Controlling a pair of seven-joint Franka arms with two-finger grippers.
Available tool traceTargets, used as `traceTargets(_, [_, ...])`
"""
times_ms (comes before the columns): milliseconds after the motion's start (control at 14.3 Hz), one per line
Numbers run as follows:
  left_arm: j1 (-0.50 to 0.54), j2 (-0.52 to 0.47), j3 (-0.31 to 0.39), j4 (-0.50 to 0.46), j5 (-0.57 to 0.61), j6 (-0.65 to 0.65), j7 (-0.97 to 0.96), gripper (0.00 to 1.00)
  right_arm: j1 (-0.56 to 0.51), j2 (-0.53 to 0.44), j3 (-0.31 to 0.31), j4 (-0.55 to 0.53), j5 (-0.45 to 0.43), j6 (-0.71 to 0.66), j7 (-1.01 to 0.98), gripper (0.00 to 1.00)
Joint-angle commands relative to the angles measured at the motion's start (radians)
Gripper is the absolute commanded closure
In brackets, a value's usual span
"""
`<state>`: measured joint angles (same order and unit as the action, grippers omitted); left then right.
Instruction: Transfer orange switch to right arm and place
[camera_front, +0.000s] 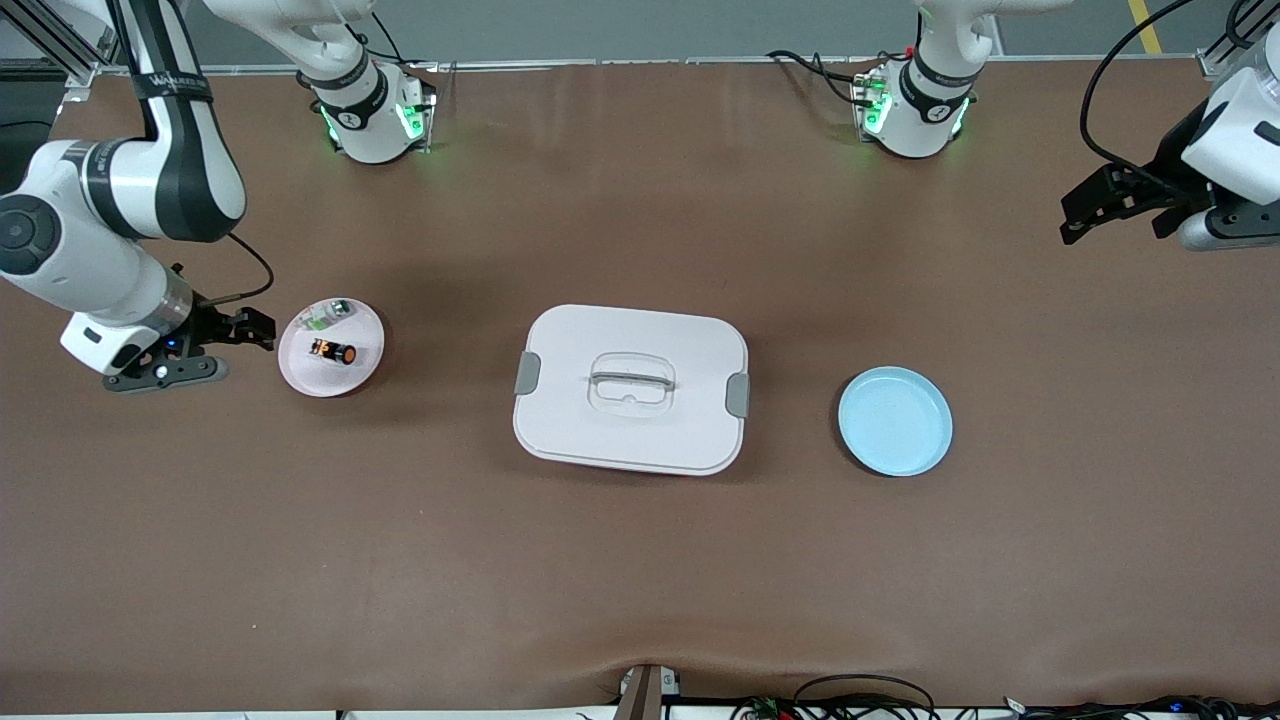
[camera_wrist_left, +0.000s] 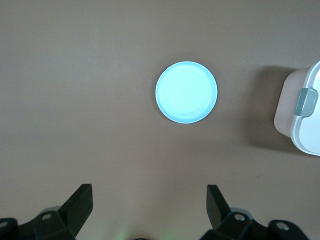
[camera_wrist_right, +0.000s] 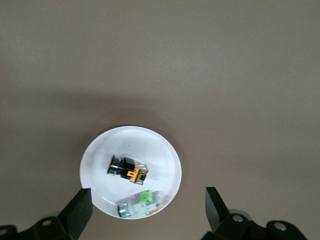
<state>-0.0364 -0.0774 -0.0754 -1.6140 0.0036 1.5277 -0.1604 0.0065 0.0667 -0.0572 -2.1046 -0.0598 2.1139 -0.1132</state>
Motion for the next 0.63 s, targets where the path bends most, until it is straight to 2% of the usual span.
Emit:
traceTargets(0, [0.001,-0.001,-0.001,0.006,-0.014,0.002,-0.004,0.00,-0.014,-0.048,0.010,-0.015,0.055,-0.058,0.127,0.00])
traceTargets(210, [0.001,-0.005,-0.003,0.006,-0.014,-0.001,-0.005,0.00,-0.017,-0.103,0.007,0.006,0.055,-0.150,0.133,0.00])
traceTargets(561, [0.001,-0.007,-0.003,0.008,-0.016,-0.003,-0.004,0.00,-0.016,-0.107,0.010,0.159,0.055,-0.225,0.125,0.00])
